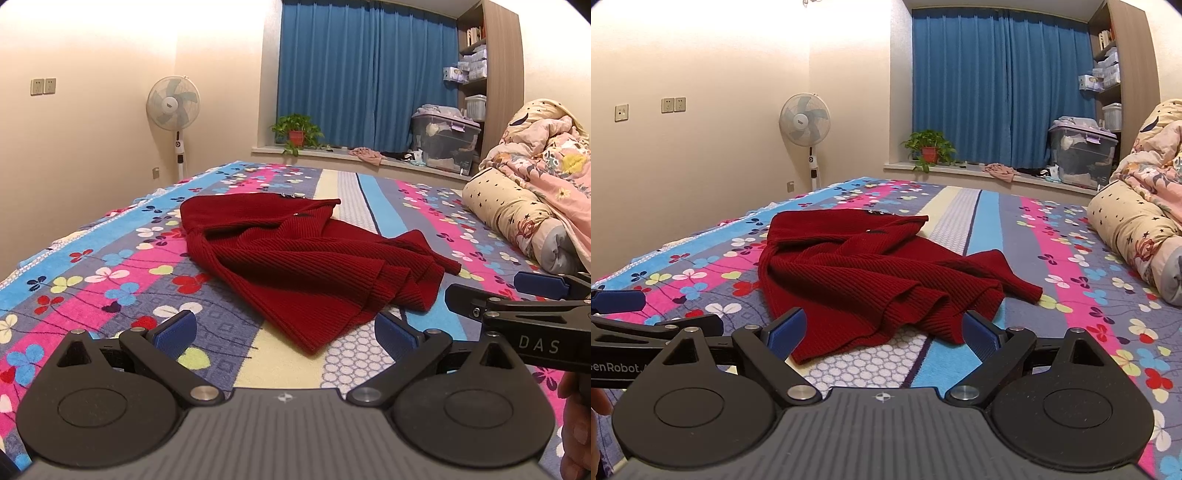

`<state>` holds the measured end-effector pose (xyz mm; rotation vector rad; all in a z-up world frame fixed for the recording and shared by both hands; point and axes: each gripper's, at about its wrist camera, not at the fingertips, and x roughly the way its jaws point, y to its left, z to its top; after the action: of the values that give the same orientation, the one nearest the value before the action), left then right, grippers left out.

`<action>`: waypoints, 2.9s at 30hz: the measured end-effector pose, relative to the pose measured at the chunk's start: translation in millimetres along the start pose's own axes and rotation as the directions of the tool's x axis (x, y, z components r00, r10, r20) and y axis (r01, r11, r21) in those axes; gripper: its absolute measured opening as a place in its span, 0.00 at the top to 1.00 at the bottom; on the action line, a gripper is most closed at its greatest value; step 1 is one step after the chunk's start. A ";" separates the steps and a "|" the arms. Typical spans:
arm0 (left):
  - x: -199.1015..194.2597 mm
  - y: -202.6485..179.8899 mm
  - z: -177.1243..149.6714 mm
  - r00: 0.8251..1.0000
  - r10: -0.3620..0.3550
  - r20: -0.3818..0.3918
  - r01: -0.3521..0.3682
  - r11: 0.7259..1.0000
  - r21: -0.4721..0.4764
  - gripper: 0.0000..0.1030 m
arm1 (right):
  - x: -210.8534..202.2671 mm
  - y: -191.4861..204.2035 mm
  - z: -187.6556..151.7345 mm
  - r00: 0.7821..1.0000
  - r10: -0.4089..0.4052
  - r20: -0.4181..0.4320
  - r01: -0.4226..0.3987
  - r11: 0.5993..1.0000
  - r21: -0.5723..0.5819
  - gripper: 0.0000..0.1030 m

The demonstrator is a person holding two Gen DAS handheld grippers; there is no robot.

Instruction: Fold small clothes

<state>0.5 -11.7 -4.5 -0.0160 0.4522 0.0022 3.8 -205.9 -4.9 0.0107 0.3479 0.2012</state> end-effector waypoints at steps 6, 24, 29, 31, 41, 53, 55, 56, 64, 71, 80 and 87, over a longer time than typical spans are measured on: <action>1.9 -1.7 -0.1 1.000 0.004 -0.005 -0.004 1.000 -0.003 0.00 | 0.4 1.4 -1.2 1.000 -0.001 -0.004 0.001 1.000 -0.001 0.12; 2.4 -1.2 -2.3 1.000 0.006 -0.006 -0.006 1.000 -0.003 0.00 | 0.7 0.8 -2.2 1.000 0.000 -0.005 0.000 1.000 -0.002 0.14; 2.8 0.0 -2.9 1.000 0.006 -0.008 -0.006 1.000 -0.004 0.00 | 0.6 0.7 -2.0 1.000 -0.001 -0.005 0.001 1.000 -0.003 0.15; 2.6 -0.3 -2.9 1.000 0.006 -0.008 -0.006 1.000 -0.004 0.00 | 0.6 0.9 -1.9 1.000 -0.001 -0.005 0.001 1.000 -0.003 0.15; 2.3 -0.7 -3.5 1.000 0.006 -0.009 -0.006 1.000 -0.005 0.00 | 0.4 1.1 -1.6 1.000 -0.002 -0.004 0.002 1.000 -0.005 0.16; 1.4 -2.2 -3.8 1.000 0.007 0.003 -0.007 1.000 0.005 0.00 | 0.5 1.7 -1.8 1.000 -0.006 -0.002 0.006 1.000 -0.011 0.16; 1.4 -4.8 -8.3 1.000 0.006 0.026 -0.007 0.999 0.033 0.01 | 0.5 1.0 -1.1 1.000 -0.017 0.006 0.017 1.000 -0.012 0.17; 1.3 -5.7 -11.3 0.999 0.007 0.041 -0.009 0.999 0.052 0.06 | 0.4 0.5 -0.5 1.000 -0.026 0.011 0.027 1.000 -0.014 0.19; 36.2 3.5 -3.4 0.998 -0.058 -0.025 0.060 0.994 0.087 0.68 | 4.1 -21.2 11.9 0.999 -0.043 -0.011 0.044 0.996 0.075 0.84; 129.7 16.9 2.8 0.989 0.030 -0.142 -0.030 1.000 -0.003 0.62 | 3.4 -30.4 22.0 0.999 -0.037 -0.027 0.039 0.994 0.106 0.77; 221.1 20.3 -8.4 0.964 0.048 -0.261 -0.110 0.967 -0.228 0.35 | 16.5 -41.5 25.0 0.996 -0.056 -0.075 0.065 0.989 0.133 0.73; 211.1 34.3 14.9 0.967 -0.054 -0.247 0.037 0.997 -0.073 0.89 | 27.2 -56.6 21.0 0.990 -0.085 -0.115 0.105 0.978 0.179 0.72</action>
<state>196.7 22.6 -83.8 -0.0945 0.7034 -0.0302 47.0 -255.5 3.1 0.1671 0.4720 0.0736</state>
